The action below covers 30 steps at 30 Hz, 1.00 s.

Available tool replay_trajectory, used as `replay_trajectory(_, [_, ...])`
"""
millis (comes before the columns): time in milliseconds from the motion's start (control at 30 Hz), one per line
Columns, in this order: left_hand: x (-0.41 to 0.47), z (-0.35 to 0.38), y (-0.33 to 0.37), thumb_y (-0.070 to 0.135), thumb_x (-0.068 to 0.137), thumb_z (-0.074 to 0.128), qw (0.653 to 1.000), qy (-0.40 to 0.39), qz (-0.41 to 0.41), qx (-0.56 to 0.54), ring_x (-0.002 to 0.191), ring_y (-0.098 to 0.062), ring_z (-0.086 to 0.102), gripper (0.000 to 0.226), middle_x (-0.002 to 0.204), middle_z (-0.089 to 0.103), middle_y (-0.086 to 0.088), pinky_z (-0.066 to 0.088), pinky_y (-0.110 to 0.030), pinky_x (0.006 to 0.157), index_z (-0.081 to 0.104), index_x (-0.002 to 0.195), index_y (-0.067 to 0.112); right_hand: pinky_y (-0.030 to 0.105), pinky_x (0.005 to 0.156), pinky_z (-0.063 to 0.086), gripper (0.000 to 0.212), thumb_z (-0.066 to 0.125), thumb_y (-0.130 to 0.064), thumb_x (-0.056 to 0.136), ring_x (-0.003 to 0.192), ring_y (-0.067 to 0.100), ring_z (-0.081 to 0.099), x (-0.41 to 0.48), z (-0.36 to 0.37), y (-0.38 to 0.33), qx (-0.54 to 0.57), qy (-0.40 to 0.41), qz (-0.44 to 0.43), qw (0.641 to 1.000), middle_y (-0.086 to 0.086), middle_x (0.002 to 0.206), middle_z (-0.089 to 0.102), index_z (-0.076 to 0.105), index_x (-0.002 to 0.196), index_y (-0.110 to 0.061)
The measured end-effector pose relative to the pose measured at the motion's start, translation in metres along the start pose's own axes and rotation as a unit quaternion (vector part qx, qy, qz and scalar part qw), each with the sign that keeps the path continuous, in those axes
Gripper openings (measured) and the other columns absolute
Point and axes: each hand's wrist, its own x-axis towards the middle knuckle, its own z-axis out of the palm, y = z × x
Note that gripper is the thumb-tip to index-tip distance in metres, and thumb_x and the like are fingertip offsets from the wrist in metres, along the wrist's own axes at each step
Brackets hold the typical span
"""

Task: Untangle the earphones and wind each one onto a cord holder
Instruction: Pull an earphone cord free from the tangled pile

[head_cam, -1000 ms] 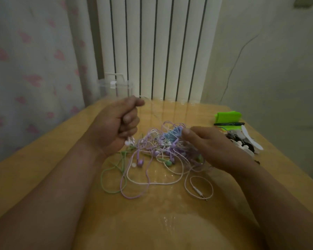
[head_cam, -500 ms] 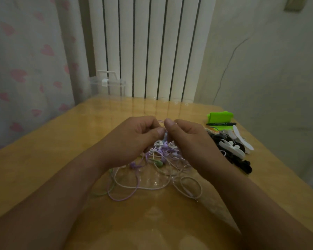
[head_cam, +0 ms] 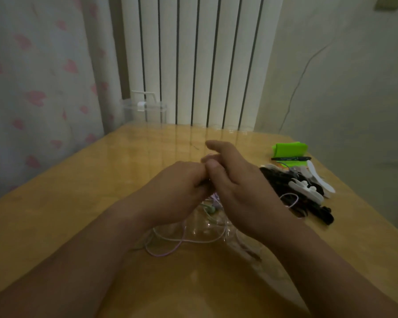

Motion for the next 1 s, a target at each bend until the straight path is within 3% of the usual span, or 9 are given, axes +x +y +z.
replay_trajectory(133, [0.000, -0.002, 0.007, 0.025, 0.108, 0.054, 0.996, 0.039, 0.025, -0.078, 0.079, -0.005, 0.068, 0.017, 0.085, 0.071, 0.014, 0.049, -0.023, 0.067, 0.067, 0.098, 0.024, 0.028, 0.065, 0.045, 0.039, 0.038, -0.053, 0.107, 0.067, -0.002, 0.060, 0.007, -0.004, 0.004, 0.045, -0.020, 0.066, 0.997, -0.008, 0.080, 0.067, 0.065, 0.109, -0.024])
replay_trajectory(200, [0.001, -0.006, 0.005, 0.026, 0.107, 0.056, 0.991, 0.043, 0.001, -0.130, 0.064, -0.003, 0.059, 0.012, 0.075, 0.066, 0.014, 0.046, -0.023, 0.060, 0.064, 0.101, 0.020, 0.025, 0.059, 0.040, 0.050, 0.037, -0.058, 0.106, 0.052, -0.003, 0.053, 0.008, -0.015, 0.005, 0.054, -0.038, 0.083, 0.994, -0.013, 0.062, 0.062, 0.071, 0.097, -0.022])
replay_trajectory(267, [0.002, -0.014, 0.001, 0.023, 0.107, 0.057, 0.983, 0.025, -0.029, -0.181, 0.063, -0.007, 0.055, 0.012, 0.069, 0.063, 0.008, 0.046, -0.027, 0.062, 0.064, 0.103, 0.014, 0.023, 0.056, 0.035, 0.051, 0.044, -0.056, 0.105, 0.046, -0.005, 0.047, 0.009, -0.026, 0.006, 0.076, -0.033, 0.098, 0.992, -0.017, 0.051, 0.055, 0.073, 0.087, -0.018])
replay_trajectory(400, [0.001, -0.018, -0.002, 0.020, 0.108, 0.052, 0.941, -0.040, -0.081, -0.325, 0.071, -0.019, 0.059, 0.022, 0.077, 0.065, -0.008, 0.051, -0.036, 0.074, 0.067, 0.103, 0.005, 0.027, 0.050, 0.026, 0.036, 0.066, -0.043, 0.097, 0.046, 0.013, 0.030, 0.014, -0.036, 0.011, 0.200, 0.012, 0.107, 0.974, 0.000, 0.052, 0.038, 0.068, 0.074, -0.015])
replay_trajectory(533, [0.002, -0.018, 0.001, 0.025, 0.105, 0.051, 0.905, -0.069, -0.096, -0.409, 0.076, -0.025, 0.070, 0.029, 0.087, 0.072, -0.015, 0.054, -0.041, 0.080, 0.068, 0.107, 0.002, 0.025, 0.046, 0.026, 0.032, 0.072, -0.041, 0.090, 0.048, 0.015, 0.025, 0.012, -0.035, 0.012, 0.220, 0.013, 0.107, 0.970, 0.003, 0.054, 0.034, 0.069, 0.076, -0.013])
replay_trajectory(600, [0.003, -0.018, 0.000, 0.023, 0.106, 0.050, 0.907, -0.062, -0.082, -0.409, 0.089, -0.027, 0.074, 0.029, 0.096, 0.076, -0.017, 0.055, -0.035, 0.084, 0.070, 0.110, 0.003, 0.023, 0.046, 0.029, 0.029, 0.073, -0.036, 0.092, 0.047, 0.012, 0.028, 0.013, -0.035, 0.012, 0.225, 0.029, 0.094, 0.969, -0.002, 0.052, 0.038, 0.068, 0.076, -0.013])
replay_trajectory(733, [0.003, -0.017, 0.003, 0.018, 0.107, 0.050, 0.942, -0.016, -0.034, -0.334, 0.117, -0.020, 0.070, 0.027, 0.111, 0.078, -0.010, 0.049, -0.035, 0.108, 0.073, 0.114, 0.006, 0.011, 0.049, 0.037, 0.023, 0.069, -0.027, 0.097, 0.046, 0.000, 0.046, 0.014, -0.033, 0.012, 0.229, 0.059, 0.030, 0.971, -0.014, 0.051, 0.051, 0.067, 0.081, -0.010])
replay_trajectory(900, [0.004, -0.022, 0.001, 0.027, 0.101, 0.058, 0.954, 0.044, -0.020, -0.295, 0.106, -0.016, 0.071, 0.021, 0.094, 0.077, -0.004, 0.046, -0.037, 0.103, 0.077, 0.100, 0.018, 0.011, 0.054, 0.041, 0.023, 0.070, -0.030, 0.096, 0.053, -0.003, 0.054, 0.015, -0.028, 0.015, 0.211, 0.078, 0.018, 0.974, -0.012, 0.059, 0.061, 0.072, 0.091, -0.007])
replay_trajectory(1000, [0.003, -0.024, -0.002, 0.020, 0.105, 0.057, 0.961, 0.030, -0.035, -0.271, 0.096, -0.018, 0.071, 0.023, 0.085, 0.072, -0.005, 0.050, -0.032, 0.093, 0.076, 0.095, 0.012, 0.011, 0.051, 0.039, 0.024, 0.071, -0.031, 0.096, 0.050, -0.003, 0.052, 0.017, -0.023, 0.020, 0.188, 0.077, 0.045, 0.978, -0.011, 0.060, 0.061, 0.074, 0.089, -0.008])
